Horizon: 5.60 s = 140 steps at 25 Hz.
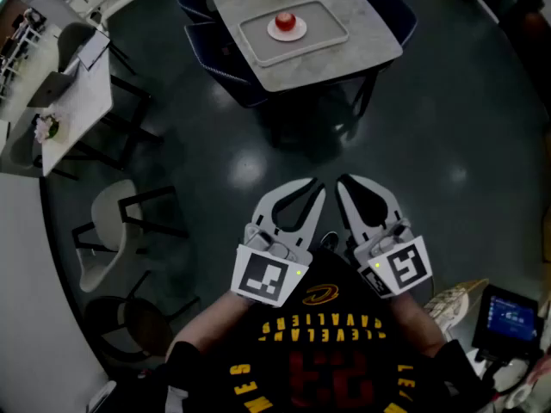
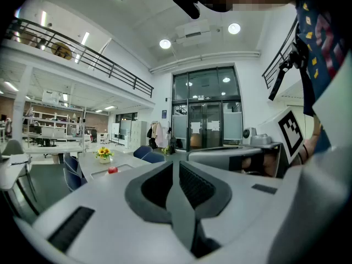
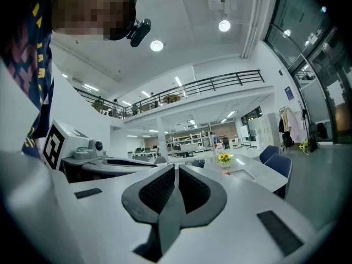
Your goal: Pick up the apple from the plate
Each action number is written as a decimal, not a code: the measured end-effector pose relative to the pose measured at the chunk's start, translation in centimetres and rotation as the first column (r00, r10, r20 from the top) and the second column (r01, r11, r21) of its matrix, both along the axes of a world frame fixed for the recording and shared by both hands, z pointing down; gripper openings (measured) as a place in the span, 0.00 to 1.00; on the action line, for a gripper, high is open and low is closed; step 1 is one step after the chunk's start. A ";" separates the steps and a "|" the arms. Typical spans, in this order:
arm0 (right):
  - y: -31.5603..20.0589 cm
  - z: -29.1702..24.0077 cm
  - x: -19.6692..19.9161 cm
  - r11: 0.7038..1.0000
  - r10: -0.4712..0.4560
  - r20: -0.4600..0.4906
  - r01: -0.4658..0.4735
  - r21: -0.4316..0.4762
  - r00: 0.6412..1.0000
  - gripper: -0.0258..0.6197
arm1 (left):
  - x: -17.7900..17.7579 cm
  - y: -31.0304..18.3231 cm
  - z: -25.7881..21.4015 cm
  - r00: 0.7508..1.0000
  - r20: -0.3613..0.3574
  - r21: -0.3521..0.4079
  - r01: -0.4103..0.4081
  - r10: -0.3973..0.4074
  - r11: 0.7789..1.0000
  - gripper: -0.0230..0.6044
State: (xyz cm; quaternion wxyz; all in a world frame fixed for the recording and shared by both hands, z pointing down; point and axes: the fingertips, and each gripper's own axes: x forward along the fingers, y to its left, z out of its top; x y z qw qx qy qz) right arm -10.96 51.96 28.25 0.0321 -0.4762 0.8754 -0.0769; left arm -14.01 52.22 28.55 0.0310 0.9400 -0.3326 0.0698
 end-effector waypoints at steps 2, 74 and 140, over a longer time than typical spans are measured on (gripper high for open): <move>0.1 0.1 0.3 1.000 0.004 -0.007 -0.004 -0.001 1.000 0.09 | 0.1 0.1 0.0 1.000 -0.006 0.000 0.003 -0.003 1.000 0.10; -39.0 7.0 11.6 0.965 0.111 -0.121 -0.136 -0.222 0.986 0.09 | -4.4 -41.7 6.3 0.961 -0.076 -0.190 0.247 -0.265 0.950 0.10; -66.5 32.8 9.8 0.483 -0.286 0.087 0.222 -0.847 0.954 0.17 | -2.6 -62.8 33.5 0.833 0.164 -0.850 0.391 -0.529 0.352 0.17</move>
